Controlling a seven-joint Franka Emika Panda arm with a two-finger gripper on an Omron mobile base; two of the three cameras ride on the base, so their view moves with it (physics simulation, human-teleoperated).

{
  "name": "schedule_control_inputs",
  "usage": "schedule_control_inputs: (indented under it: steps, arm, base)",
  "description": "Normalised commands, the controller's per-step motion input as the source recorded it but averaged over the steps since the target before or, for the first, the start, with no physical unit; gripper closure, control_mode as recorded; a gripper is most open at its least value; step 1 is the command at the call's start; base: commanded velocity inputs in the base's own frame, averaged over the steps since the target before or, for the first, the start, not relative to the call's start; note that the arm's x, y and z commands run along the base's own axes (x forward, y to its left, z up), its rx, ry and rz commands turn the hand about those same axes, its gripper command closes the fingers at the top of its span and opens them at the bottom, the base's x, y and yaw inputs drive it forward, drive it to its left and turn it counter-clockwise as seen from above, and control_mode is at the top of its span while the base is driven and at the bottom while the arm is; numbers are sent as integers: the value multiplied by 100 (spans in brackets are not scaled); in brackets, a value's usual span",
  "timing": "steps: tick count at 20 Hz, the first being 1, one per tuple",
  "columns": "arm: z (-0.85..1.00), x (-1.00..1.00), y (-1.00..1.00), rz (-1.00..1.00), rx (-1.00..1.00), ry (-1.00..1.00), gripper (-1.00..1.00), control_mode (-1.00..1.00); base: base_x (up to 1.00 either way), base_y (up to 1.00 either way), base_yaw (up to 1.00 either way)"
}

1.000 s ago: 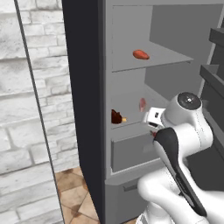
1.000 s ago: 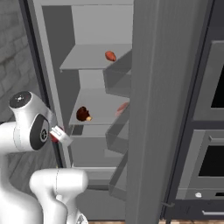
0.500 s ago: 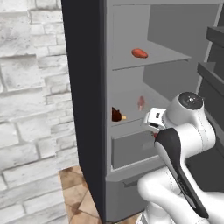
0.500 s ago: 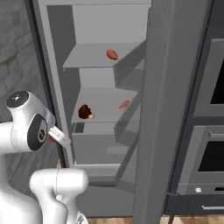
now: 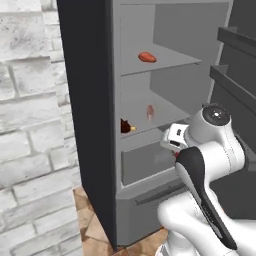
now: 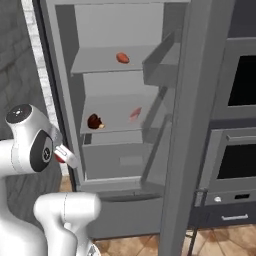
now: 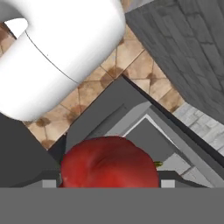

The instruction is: Gather the sweet potato and bell pepper from the fridge and place them on a tray on the dining counter. Then gather the steaks from the fridge and place them on the other tray.

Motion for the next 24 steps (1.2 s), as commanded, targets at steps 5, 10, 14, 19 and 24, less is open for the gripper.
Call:
schedule_control_inputs:
  steps: [5, 10, 14, 19, 24]
  arm:
    - [0, 0, 0, 0, 0, 0, 100, 100]
    - [0, 0, 0, 0, 0, 0, 100, 100]
    - [0, 0, 0, 0, 0, 0, 100, 100]
    - [0, 0, 0, 0, 0, 0, 100, 100]
    - [0, 0, 0, 0, 0, 0, 100, 100]
  base:
    - [-80, 0, -19]
    - [-79, 5, -11]
    - [-77, 11, -7]
    - [-80, 15, -7]
    - [-75, 13, -8]
